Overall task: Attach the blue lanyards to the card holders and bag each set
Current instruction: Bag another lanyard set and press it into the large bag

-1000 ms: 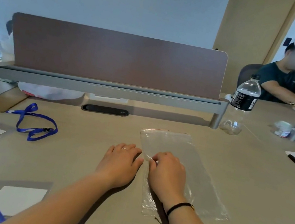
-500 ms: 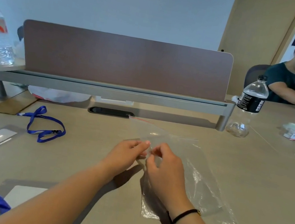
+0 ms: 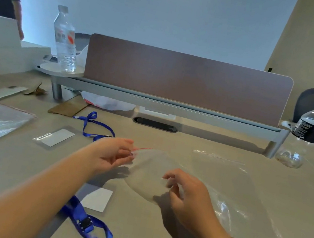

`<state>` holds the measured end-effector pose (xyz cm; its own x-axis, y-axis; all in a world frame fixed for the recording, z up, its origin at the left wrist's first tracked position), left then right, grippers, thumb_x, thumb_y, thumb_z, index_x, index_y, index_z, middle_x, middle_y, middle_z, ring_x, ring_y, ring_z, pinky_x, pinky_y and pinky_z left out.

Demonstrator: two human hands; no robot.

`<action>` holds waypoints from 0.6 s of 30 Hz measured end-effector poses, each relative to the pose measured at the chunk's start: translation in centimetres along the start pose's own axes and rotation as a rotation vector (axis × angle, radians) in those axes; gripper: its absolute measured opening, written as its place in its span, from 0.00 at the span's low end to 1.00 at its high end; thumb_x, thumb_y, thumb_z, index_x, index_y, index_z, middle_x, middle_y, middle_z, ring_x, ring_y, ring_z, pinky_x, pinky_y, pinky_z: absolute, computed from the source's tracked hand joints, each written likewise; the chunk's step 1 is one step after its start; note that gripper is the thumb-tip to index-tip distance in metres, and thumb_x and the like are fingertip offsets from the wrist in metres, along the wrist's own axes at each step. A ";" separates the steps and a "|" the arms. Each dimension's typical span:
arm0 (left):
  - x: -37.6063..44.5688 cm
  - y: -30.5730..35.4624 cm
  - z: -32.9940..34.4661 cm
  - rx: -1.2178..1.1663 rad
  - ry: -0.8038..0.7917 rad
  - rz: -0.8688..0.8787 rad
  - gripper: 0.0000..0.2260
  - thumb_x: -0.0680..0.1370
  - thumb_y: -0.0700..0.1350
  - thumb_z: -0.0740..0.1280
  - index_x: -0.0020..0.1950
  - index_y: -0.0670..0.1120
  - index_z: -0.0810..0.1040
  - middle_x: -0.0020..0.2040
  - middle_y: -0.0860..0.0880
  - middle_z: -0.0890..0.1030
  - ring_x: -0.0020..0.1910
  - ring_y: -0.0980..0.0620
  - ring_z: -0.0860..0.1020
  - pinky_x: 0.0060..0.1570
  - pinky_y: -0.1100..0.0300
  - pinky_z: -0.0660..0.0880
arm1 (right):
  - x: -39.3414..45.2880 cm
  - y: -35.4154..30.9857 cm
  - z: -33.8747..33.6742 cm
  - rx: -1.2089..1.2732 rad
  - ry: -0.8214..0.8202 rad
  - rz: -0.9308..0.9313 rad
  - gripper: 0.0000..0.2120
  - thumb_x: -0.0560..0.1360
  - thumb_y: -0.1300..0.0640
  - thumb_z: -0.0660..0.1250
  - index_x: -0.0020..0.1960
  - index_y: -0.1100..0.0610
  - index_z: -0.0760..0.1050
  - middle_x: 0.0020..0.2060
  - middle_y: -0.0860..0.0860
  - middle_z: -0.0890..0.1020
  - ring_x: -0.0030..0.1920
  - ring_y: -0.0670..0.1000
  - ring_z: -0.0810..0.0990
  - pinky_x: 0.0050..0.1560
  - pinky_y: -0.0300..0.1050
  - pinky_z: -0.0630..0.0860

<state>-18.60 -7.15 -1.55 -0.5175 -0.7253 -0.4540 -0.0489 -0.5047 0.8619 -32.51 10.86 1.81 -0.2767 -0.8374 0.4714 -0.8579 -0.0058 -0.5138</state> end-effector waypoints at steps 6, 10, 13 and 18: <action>-1.4 -1.6 -3.0 0.067 -0.147 -0.172 0.19 0.78 0.48 0.71 0.65 0.38 0.77 0.56 0.35 0.83 0.41 0.47 0.84 0.37 0.60 0.83 | 0.9 -3.1 3.3 0.002 -0.114 -0.097 0.13 0.66 0.65 0.65 0.40 0.47 0.79 0.38 0.39 0.78 0.42 0.43 0.77 0.41 0.40 0.75; -1.3 -2.0 -4.4 0.254 -0.111 -0.145 0.16 0.77 0.48 0.72 0.61 0.40 0.80 0.52 0.40 0.86 0.48 0.45 0.86 0.42 0.46 0.83 | 0.7 -5.1 5.1 0.050 -0.263 -0.079 0.08 0.68 0.60 0.66 0.39 0.48 0.79 0.40 0.41 0.80 0.44 0.46 0.79 0.45 0.46 0.78; -1.5 -1.4 -5.5 0.298 -0.111 -0.100 0.14 0.77 0.41 0.72 0.60 0.38 0.81 0.50 0.41 0.87 0.43 0.48 0.85 0.41 0.52 0.83 | 0.8 -4.9 6.0 -0.028 -0.380 -0.039 0.10 0.72 0.62 0.66 0.42 0.48 0.82 0.43 0.40 0.82 0.47 0.44 0.80 0.50 0.44 0.78; -3.0 -0.6 -6.8 0.211 -0.142 -0.054 0.13 0.76 0.38 0.73 0.59 0.37 0.80 0.47 0.37 0.85 0.41 0.46 0.83 0.36 0.58 0.84 | 2.3 -1.3 5.7 -0.307 -0.416 0.109 0.14 0.79 0.58 0.61 0.55 0.45 0.82 0.53 0.41 0.84 0.56 0.47 0.80 0.57 0.43 0.76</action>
<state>-11.17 -7.87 -2.24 -0.6231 -0.6197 -0.4772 -0.2491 -0.4212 0.8721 -29.57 5.85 -0.47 -0.2302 -0.9706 0.0706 -0.9382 0.2021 -0.2810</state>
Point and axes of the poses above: each hand's wrist, its own x-axis towards the middle knuckle, its own z-axis out of the palm, y = z × x, the point moved 9 cm from there along x, towards the middle knuckle
